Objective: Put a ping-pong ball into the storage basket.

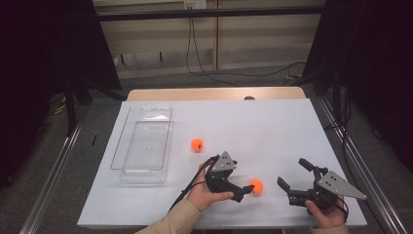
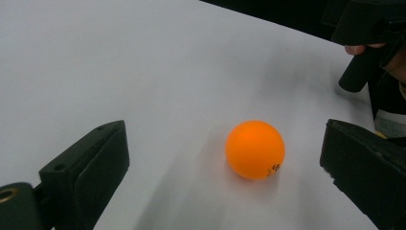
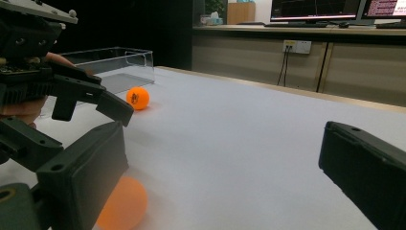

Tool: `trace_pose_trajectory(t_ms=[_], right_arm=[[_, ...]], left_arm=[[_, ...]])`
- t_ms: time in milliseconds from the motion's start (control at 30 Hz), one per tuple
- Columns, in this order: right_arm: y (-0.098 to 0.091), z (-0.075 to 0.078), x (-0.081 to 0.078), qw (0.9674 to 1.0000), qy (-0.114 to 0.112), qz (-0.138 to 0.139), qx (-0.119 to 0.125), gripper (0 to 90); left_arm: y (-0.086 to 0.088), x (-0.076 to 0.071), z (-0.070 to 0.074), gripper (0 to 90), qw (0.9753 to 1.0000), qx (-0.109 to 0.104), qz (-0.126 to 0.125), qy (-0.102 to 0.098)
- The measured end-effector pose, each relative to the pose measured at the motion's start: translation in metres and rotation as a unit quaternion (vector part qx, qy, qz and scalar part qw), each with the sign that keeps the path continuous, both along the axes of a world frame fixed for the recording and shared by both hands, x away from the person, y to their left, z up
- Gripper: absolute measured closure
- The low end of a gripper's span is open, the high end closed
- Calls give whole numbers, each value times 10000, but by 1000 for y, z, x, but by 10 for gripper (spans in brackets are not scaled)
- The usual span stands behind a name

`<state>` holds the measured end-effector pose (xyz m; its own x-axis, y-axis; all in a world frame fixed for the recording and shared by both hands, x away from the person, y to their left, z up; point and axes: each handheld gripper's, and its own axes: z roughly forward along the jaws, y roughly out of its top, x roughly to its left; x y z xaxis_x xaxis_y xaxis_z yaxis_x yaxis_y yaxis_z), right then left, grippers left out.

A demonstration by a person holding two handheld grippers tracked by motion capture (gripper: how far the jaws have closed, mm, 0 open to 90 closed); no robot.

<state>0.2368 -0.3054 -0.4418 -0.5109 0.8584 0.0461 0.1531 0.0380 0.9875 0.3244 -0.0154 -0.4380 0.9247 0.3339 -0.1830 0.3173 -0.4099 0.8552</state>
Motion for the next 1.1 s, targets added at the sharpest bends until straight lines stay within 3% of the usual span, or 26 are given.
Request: trace_pose_trajectory(t_ms=[1100], right_arm=[[0, 0, 0, 10000, 5, 5, 15, 19]], left_arm=[[-13, 2, -7, 37, 9995, 283, -73, 154]])
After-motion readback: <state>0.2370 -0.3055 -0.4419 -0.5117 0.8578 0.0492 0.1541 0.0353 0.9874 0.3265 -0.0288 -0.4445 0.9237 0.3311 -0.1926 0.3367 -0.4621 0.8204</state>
